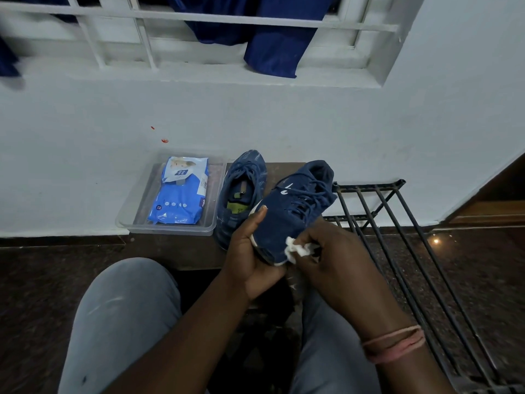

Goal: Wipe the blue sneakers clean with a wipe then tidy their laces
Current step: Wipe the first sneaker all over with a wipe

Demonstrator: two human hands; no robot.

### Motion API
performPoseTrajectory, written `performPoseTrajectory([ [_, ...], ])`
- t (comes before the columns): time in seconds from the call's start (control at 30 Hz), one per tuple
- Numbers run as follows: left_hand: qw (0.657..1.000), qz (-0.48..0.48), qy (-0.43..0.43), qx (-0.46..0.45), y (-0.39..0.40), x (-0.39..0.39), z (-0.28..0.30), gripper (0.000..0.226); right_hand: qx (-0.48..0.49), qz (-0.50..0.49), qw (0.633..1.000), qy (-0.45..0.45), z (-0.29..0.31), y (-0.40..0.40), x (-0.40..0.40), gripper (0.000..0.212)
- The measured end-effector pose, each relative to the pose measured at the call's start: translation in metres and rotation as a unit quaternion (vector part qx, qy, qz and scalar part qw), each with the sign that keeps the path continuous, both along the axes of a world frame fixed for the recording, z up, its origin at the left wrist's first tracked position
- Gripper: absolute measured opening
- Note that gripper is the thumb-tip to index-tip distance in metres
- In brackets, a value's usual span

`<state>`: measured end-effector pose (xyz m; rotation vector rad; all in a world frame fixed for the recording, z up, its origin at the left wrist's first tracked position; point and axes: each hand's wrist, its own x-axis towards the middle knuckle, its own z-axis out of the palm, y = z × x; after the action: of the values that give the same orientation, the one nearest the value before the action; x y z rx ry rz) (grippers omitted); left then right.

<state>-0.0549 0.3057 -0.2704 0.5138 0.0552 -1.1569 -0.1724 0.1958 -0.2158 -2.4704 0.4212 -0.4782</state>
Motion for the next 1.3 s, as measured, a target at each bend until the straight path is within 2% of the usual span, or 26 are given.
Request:
performPoseTrajectory([
  [0.1,1.0,0.0,0.009,0.002,-0.001,0.001,-0.005,0.063,0.052,-0.045,0.996,-0.054,0.0,-0.004,0.0,0.009],
  [0.17,1.0,-0.006,0.009,0.006,-0.001,0.001,-0.002,0.062,0.052,-0.038,0.995,-0.076,0.001,0.011,0.007,0.022],
  [0.23,1.0,-0.014,0.01,0.009,0.001,0.001,-0.004,0.062,0.036,0.009,0.998,-0.045,-0.001,0.028,0.012,0.024],
  [0.3,1.0,-0.024,-0.001,0.02,0.004,0.002,-0.003,0.066,0.031,0.042,0.998,-0.017,-0.002,0.033,0.016,0.016],
  [0.47,0.999,-0.005,-0.004,0.035,0.001,0.0,0.002,0.062,-0.054,-0.078,0.995,-0.004,-0.009,0.016,0.026,0.009],
  [0.53,0.999,0.004,-0.001,0.045,0.002,0.002,0.002,0.049,-0.015,-0.026,1.0,0.0,-0.004,0.026,0.027,0.01],
  [0.6,0.999,-0.007,-0.002,0.036,0.003,0.0,0.003,0.056,0.053,0.025,0.998,0.018,0.0,0.028,0.025,0.009],
  [0.63,0.999,-0.008,0.0,0.047,0.004,0.001,0.001,0.058,0.053,0.017,0.998,0.026,-0.002,0.022,0.024,0.007],
  [0.73,0.999,-0.031,0.001,0.037,0.002,-0.003,0.002,0.067,-0.055,-0.08,0.995,0.027,-0.004,0.007,0.023,0.008],
  [0.77,0.999,-0.032,-0.011,0.035,0.002,-0.004,0.003,0.065,-0.052,-0.068,0.996,0.034,-0.002,0.01,0.024,0.009],
  [0.87,0.998,-0.013,-0.032,0.052,0.003,-0.001,0.001,0.064,0.059,0.034,0.997,0.048,0.006,0.027,0.025,0.009],
  [0.9,0.998,-0.015,-0.034,0.041,0.002,0.0,0.0,0.066,0.068,0.031,0.996,0.05,0.005,0.025,0.026,0.008],
  [0.97,0.999,-0.022,-0.025,0.038,0.0,0.0,-0.005,0.073,-0.001,-0.044,0.998,0.04,-0.003,0.012,0.028,0.007],
  [1.03,0.998,-0.015,-0.025,0.055,-0.001,-0.001,-0.005,0.063,-0.048,-0.081,0.995,0.045,-0.002,0.013,0.026,0.009],
  [1.1,0.998,-0.025,-0.035,0.042,0.002,-0.001,-0.004,0.053,0.017,-0.009,0.999,0.041,0.0,0.026,0.026,0.013],
  [1.17,0.998,-0.025,-0.032,0.044,0.002,-0.002,-0.004,0.058,0.075,0.032,0.996,0.048,0.007,0.033,0.024,0.013],
  [1.3,0.999,-0.017,-0.019,0.023,0.0,-0.004,-0.001,0.06,-0.071,-0.054,0.996,0.029,-0.001,0.016,0.026,0.009],
])
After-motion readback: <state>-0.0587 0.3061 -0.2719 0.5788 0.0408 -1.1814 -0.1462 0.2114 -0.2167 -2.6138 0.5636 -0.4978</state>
